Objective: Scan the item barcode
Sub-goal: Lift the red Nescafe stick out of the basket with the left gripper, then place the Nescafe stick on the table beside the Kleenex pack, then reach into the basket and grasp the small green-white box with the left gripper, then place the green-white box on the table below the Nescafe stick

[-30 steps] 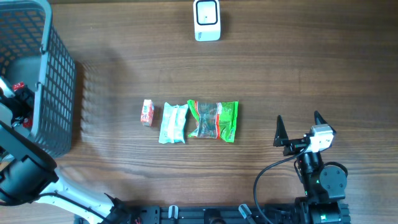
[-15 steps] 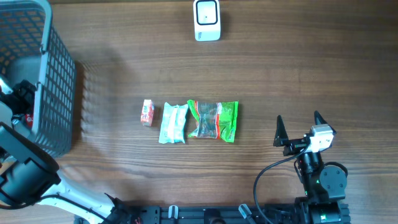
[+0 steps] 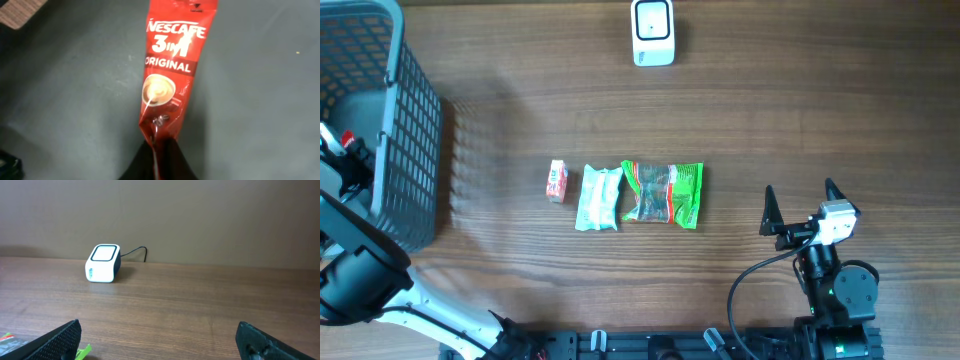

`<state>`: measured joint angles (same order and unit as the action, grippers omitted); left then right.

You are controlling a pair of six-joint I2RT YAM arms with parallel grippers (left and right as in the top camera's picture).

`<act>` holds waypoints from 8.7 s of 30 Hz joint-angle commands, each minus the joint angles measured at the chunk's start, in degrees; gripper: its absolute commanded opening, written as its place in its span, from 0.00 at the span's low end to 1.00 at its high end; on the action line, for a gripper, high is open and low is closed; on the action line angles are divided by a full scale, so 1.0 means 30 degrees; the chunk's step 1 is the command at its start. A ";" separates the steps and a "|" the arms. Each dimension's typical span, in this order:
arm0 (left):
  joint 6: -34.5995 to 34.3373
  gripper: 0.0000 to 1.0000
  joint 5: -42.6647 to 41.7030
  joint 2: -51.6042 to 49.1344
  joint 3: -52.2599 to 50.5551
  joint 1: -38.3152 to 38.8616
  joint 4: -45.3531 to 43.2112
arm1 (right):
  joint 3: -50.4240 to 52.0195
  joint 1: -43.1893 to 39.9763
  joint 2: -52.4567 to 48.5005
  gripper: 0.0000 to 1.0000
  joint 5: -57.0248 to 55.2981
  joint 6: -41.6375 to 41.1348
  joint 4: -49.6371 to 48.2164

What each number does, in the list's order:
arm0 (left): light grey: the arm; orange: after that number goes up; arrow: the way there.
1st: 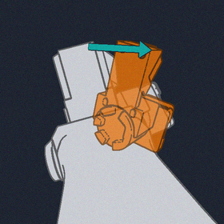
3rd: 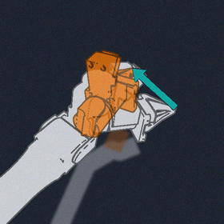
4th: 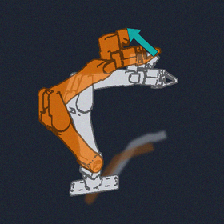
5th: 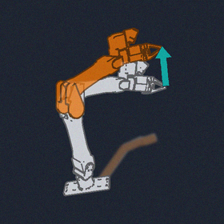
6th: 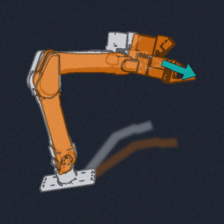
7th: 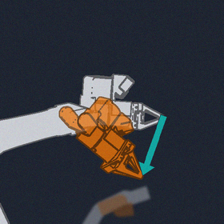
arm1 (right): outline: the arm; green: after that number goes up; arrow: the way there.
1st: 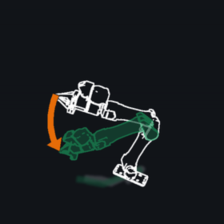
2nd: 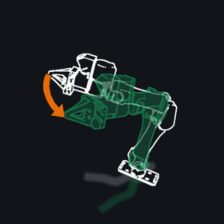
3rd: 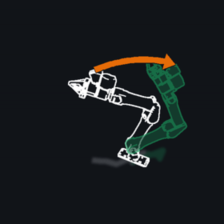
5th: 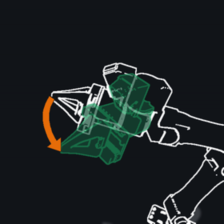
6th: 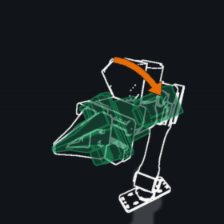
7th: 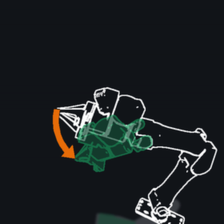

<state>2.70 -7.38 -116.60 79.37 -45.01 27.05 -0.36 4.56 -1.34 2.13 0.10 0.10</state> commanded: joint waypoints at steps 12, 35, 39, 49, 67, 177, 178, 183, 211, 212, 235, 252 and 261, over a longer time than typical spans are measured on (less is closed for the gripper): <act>-0.5785 0.04 -0.2113 1.3580 0.1049 0.3075 0.2987 | 0.0015 -0.0044 0.0051 1.00 0.0240 -0.0036 -0.0044; -0.5909 0.83 0.0882 0.7766 0.1049 0.1282 0.5646 | 0.0015 -0.0044 0.0051 1.00 0.0240 -0.0036 -0.0044; -0.5901 0.82 0.0794 0.4357 0.1049 0.0969 0.6790 | 0.0015 -0.0044 0.0051 1.00 0.0240 -0.0044 -0.0044; -0.5326 0.63 0.0758 -0.1144 0.1042 0.1341 0.7293 | 0.0015 -0.0044 0.0051 1.00 0.0240 -0.0044 -0.0044; -0.6717 0.04 0.1916 0.9092 0.4605 0.1639 0.7919 | 0.0015 -0.0044 0.0051 1.00 0.0240 -0.0044 -0.0044; -0.6892 0.96 -0.0335 0.4080 -0.0787 0.0168 0.2346 | 0.0015 -0.0044 0.0051 1.00 0.0240 -0.0036 -0.0044; -0.6302 0.96 0.0168 0.4291 -0.0787 0.0168 0.2346 | 0.0015 -0.0044 0.0051 1.00 0.0240 -0.0044 -0.0044; -0.4284 0.92 0.2528 0.4029 -0.0816 0.0168 0.3075 | 0.0015 -0.0044 0.0051 1.00 0.0240 -0.0044 -0.0044; -0.6637 0.21 -0.1756 1.3347 0.2645 0.1719 0.5209 | 0.0015 -0.0044 0.0051 0.99 0.0240 -0.0044 -0.0044; -0.6637 0.22 -0.1756 1.4243 0.2645 0.2506 0.5763 | 0.0015 -0.0044 0.0051 1.00 0.0240 -0.0044 -0.0044; -0.5552 0.47 -0.1275 1.2182 -0.9887 1.9467 0.4554 | 0.0015 -0.0044 0.0051 1.00 0.0240 -0.0044 -0.0044; -0.5552 1.00 -0.0743 1.4469 -0.8058 1.9438 0.4991 | 0.0015 -0.0044 0.0051 1.00 0.0248 -0.0044 -0.0044; -0.5552 1.00 -0.0736 1.4469 -0.8058 1.9431 0.4393 | 0.0015 -0.0044 0.0036 1.00 0.0707 -0.7038 -0.0066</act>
<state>-14.11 -10.13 -73.28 54.39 13.13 40.45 -0.36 4.56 -1.34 2.59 -10.76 0.10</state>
